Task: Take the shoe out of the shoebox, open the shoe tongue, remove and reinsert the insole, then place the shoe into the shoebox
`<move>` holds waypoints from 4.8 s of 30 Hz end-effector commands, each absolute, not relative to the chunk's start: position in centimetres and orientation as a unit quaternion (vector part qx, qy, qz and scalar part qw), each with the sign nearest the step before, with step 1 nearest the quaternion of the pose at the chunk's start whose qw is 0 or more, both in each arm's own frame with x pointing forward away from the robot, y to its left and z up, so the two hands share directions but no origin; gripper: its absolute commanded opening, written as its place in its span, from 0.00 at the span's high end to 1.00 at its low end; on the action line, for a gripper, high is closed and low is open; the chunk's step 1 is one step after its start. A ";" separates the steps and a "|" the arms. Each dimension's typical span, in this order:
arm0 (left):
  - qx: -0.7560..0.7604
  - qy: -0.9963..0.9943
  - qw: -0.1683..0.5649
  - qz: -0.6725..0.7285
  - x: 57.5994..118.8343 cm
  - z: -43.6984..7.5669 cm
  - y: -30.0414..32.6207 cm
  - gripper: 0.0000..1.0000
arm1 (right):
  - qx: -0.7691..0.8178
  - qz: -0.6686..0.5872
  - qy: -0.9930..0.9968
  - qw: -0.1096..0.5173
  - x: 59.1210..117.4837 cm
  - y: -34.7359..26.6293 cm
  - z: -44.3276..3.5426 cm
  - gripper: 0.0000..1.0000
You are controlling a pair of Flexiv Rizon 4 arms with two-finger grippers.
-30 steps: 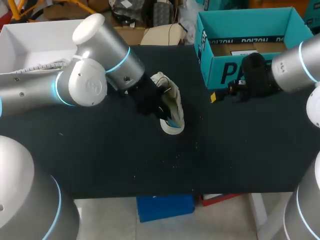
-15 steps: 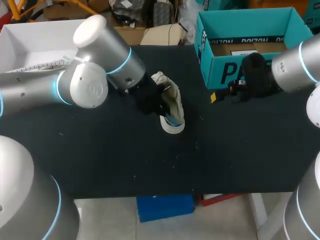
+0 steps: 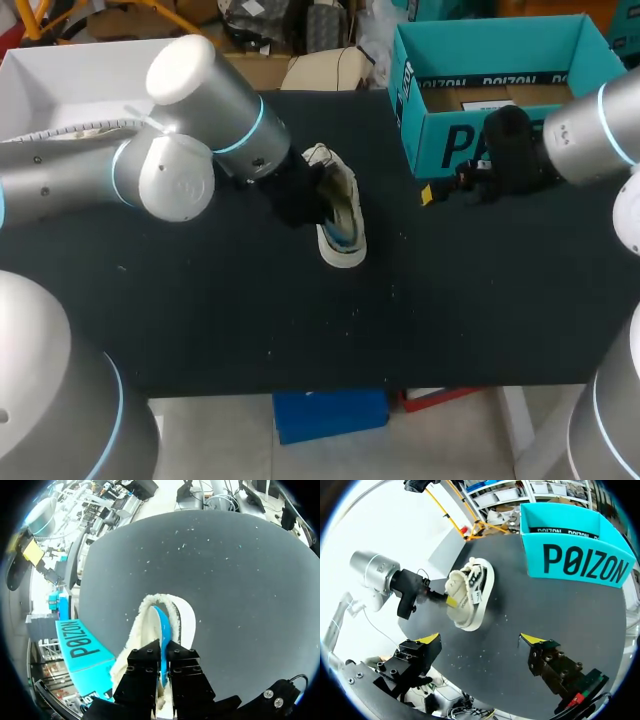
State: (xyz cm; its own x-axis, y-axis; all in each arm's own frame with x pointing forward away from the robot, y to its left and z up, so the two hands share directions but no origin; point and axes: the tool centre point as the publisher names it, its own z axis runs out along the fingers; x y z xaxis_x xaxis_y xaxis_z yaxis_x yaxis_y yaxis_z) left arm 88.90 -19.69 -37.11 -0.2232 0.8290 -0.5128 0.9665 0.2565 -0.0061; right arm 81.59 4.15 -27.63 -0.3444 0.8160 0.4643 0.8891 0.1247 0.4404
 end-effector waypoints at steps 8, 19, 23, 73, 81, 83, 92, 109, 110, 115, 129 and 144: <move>0.597 0.758 0.213 -0.154 89.0 -37.3 -21.3 1.00 | -0.571 -0.334 -0.748 0.054 81.7 4.3 -27.6 0.00; 0.618 0.759 0.167 -0.123 87.9 -38.9 -21.2 1.00 | -0.571 -0.334 -0.748 0.054 81.7 4.3 -27.6 0.00; 0.616 0.752 0.170 -0.160 87.1 -37.5 -20.9 0.51 | -0.571 -0.334 -0.748 0.054 81.7 4.3 -27.6 0.00; 0.662 0.737 0.100 -0.088 87.6 -41.3 -22.2 1.00 | -0.571 -0.334 -0.748 0.054 81.7 4.3 -27.6 0.00; 0.624 0.743 0.184 -0.160 88.2 -36.5 -21.4 1.00 | -0.571 -0.334 -0.748 0.054 81.7 4.3 -27.6 0.00; 0.605 0.745 0.221 -0.174 88.9 -34.5 -20.5 1.00 | -0.571 -0.334 -0.748 0.054 81.7 4.3 -27.6 0.00; 0.554 0.760 0.317 -0.119 93.1 -29.3 -17.3 1.00 | -0.571 -0.334 -0.748 0.054 81.7 4.3 -27.6 0.00; 0.556 0.771 0.308 -0.040 99.3 -30.8 -17.6 1.00 | -0.571 -0.334 -0.748 0.054 81.7 4.3 -27.6 0.00; 0.558 0.771 0.304 -0.039 99.3 -31.0 -17.8 1.00 | -0.571 -0.334 -0.748 0.054 81.7 4.3 -27.6 0.00; 0.580 0.765 0.274 -0.057 98.8 -32.5 -19.2 1.00 | -0.571 -0.334 -0.748 0.054 81.7 4.3 -27.6 0.00; 0.578 0.779 0.215 -0.109 93.4 -36.7 -19.1 1.00 | -0.571 -0.334 -0.748 0.054 81.7 4.3 -27.6 0.00; 0.655 0.729 0.183 -0.070 93.4 -29.3 -16.6 0.51 | -0.571 -0.334 -0.748 0.054 81.7 4.3 -27.6 0.00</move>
